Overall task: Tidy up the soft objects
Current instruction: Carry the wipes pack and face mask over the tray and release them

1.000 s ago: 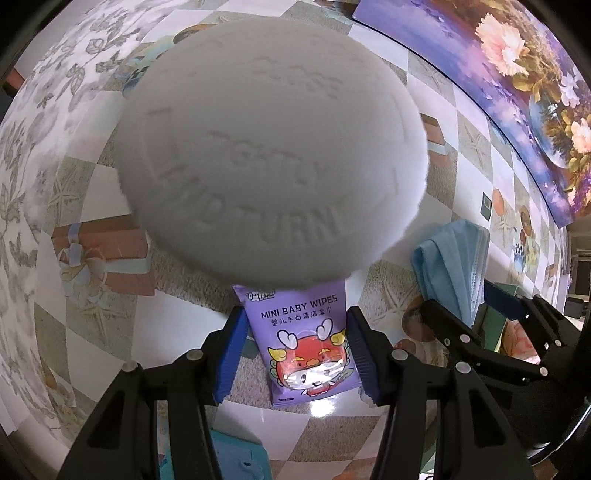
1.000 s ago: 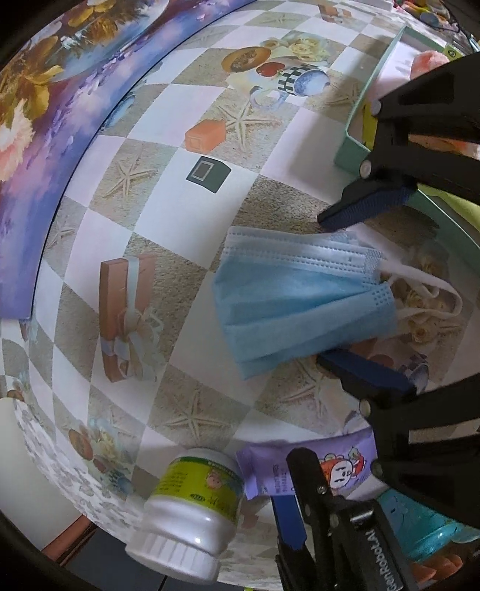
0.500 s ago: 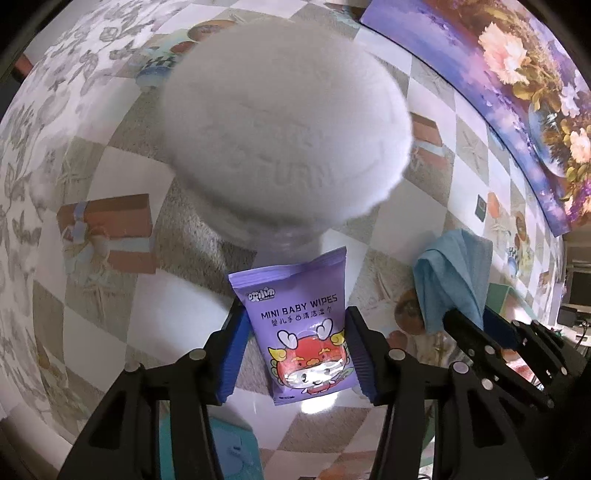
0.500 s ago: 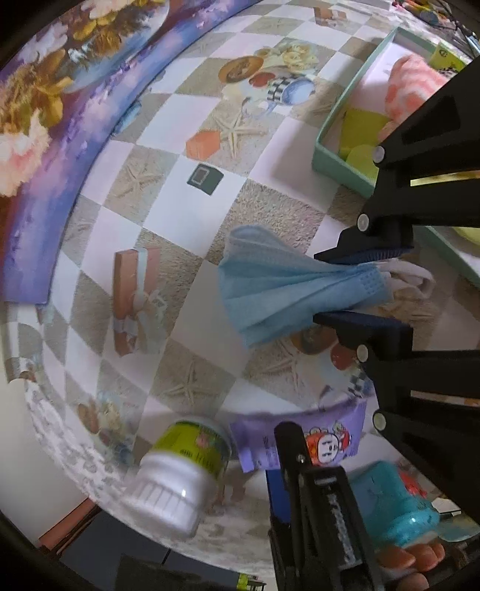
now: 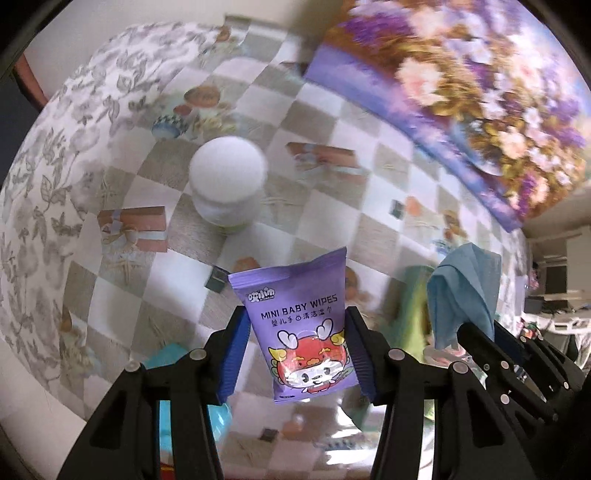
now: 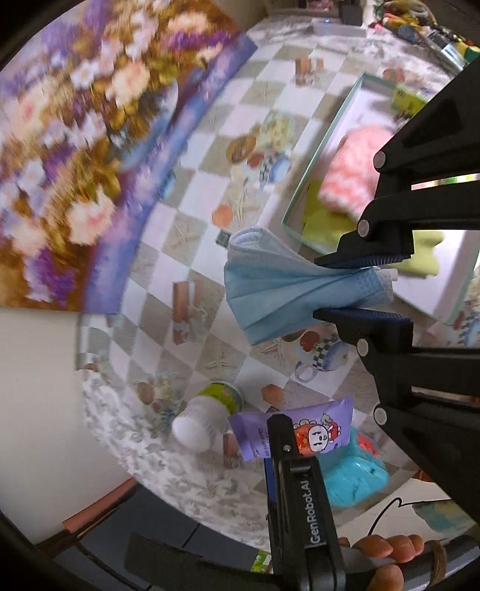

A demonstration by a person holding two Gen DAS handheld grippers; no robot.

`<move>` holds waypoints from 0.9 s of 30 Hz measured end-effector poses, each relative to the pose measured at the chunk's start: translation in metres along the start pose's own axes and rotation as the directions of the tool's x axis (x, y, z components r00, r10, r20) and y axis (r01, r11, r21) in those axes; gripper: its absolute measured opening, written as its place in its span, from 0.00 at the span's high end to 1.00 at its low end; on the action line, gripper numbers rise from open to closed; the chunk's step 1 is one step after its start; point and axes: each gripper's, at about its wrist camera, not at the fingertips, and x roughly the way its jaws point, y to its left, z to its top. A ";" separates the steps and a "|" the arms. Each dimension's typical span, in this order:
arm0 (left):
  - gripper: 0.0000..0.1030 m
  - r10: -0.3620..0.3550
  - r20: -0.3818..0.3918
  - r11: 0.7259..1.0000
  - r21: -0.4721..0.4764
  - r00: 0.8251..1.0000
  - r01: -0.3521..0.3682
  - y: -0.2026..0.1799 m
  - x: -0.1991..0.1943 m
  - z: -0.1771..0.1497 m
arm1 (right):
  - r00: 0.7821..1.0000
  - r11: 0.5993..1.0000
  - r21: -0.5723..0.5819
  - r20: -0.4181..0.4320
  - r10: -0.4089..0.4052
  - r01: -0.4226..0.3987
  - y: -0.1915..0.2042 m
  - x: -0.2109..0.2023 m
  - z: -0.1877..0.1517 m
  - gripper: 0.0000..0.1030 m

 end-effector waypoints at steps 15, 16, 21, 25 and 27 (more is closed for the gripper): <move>0.48 -0.024 -0.031 0.988 0.149 0.999 0.028 -0.103 -0.010 -0.064 | 0.999 0.988 0.152 0.024 -0.033 0.029 -0.092 -0.075 -0.095 0.80; 0.48 -0.021 -0.037 0.987 0.159 0.999 0.027 -0.110 -0.006 -0.068 | 0.999 0.987 0.158 0.021 -0.037 0.033 -0.097 -0.076 -0.100 0.80; 0.48 -0.014 -0.086 0.978 0.206 0.996 0.031 -0.146 0.020 -0.087 | 0.998 0.975 0.216 -0.004 -0.055 0.055 -0.135 -0.072 -0.127 0.80; 0.48 -0.002 -0.125 0.967 0.254 0.992 0.034 -0.173 0.040 -0.100 | 0.997 0.966 0.247 -0.041 -0.066 0.074 -0.160 -0.062 -0.146 0.80; 0.46 -0.007 -0.147 0.961 0.271 0.989 0.048 -0.181 0.046 -0.104 | 0.997 0.962 0.263 -0.053 -0.063 0.075 -0.168 -0.059 -0.153 0.80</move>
